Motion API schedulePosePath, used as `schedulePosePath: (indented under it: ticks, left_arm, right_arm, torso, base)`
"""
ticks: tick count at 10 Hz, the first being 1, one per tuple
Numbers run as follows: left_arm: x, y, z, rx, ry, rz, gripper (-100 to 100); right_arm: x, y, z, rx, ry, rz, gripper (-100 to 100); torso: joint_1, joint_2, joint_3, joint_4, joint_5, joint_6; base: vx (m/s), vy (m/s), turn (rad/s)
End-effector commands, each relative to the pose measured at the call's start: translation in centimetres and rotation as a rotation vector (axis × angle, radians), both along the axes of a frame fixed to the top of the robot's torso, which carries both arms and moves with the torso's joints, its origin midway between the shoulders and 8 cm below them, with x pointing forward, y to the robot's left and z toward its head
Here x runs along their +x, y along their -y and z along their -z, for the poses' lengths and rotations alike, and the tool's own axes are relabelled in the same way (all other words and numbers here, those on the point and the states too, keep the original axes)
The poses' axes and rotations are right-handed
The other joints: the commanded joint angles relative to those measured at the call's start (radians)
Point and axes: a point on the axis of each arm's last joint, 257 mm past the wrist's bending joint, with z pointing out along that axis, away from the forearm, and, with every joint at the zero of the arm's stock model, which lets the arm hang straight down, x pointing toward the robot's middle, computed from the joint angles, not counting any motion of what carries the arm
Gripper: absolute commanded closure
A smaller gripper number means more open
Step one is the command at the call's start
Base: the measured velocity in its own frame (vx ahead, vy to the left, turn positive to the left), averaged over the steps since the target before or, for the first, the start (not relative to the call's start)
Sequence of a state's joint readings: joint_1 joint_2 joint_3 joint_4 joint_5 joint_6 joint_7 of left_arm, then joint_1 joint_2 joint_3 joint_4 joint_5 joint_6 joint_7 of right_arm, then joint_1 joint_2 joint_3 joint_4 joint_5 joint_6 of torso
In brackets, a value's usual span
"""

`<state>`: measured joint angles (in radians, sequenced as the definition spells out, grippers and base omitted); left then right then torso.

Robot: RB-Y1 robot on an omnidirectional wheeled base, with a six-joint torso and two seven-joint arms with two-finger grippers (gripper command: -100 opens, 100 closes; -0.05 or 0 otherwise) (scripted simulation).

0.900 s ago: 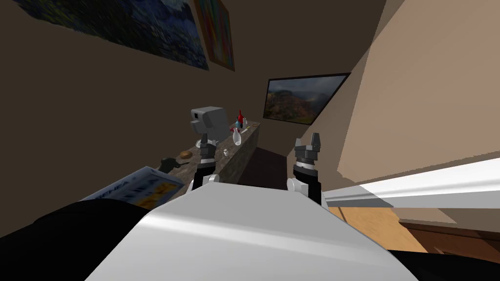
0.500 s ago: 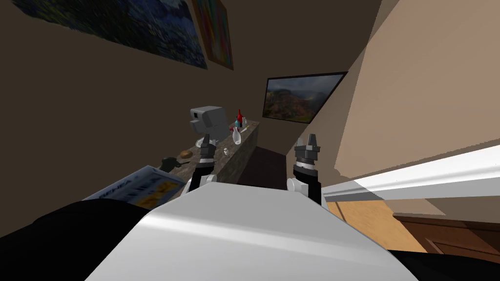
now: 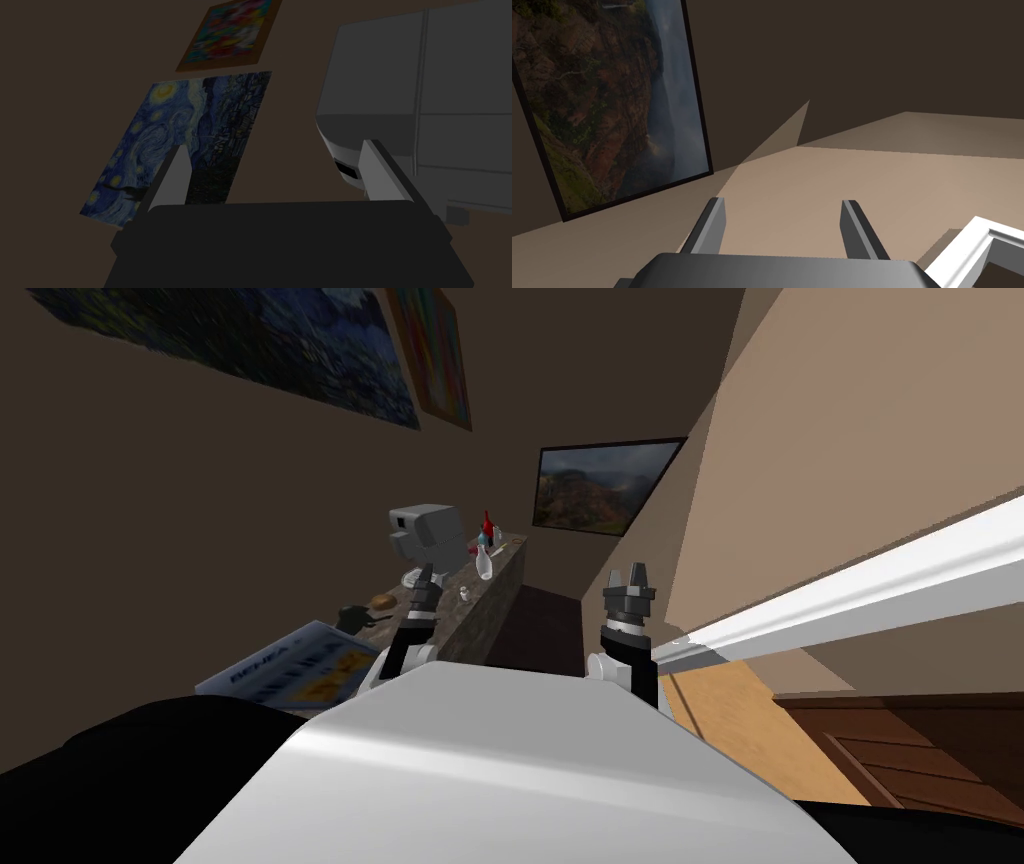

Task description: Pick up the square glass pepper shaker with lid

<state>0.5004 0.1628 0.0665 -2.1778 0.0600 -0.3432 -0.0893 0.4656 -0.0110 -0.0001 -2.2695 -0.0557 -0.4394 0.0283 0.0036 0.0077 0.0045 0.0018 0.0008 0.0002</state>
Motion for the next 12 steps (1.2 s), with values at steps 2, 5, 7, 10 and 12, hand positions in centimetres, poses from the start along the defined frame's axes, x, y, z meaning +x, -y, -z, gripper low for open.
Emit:
schedulePosePath:
  ticks: [2,5,7,10,12]
  left_arm:
    - [0.8,-0.6,1.5,0.027,-0.064,0.007,-100]
    - [1.7,-1.8,4.1,0.068,-0.156,0.007,-100]
    - [2.2,-2.8,6.2,0.103,-0.229,0.002,-100]
    - [2.7,-4.7,9.9,0.168,-0.354,-0.013,-100]
    - [2.7,-6.3,12.5,0.224,-0.442,-0.027,-100]
  right_arm:
    - [0.0,0.0,0.0,0.000,0.000,0.000,0]
    - [0.0,0.0,0.0,0.000,0.000,0.000,0]
    - [0.0,0.0,0.0,0.000,0.000,0.000,0]
    - [0.0,0.0,0.0,0.000,0.000,0.000,0]
    - [0.0,0.0,0.0,0.000,0.000,0.000,0]
  torso:
    - [0.000,0.001,0.000,0.000,0.000,0.000]
    - [0.000,0.001,0.001,0.000,0.000,0.000]
    - [0.000,0.000,0.000,0.000,0.000,0.000]
    - [0.000,-0.001,-0.001,0.000,0.000,0.000]
    - [0.000,-0.002,-0.001,0.000,0.000,0.000]
  base:
    - [-0.144,0.040,-0.147]
    - [-0.135,0.037,-0.153]
    - [-0.124,0.028,-0.220]
    - [-0.108,0.025,-0.220]
    - [-0.091,0.012,-0.222]
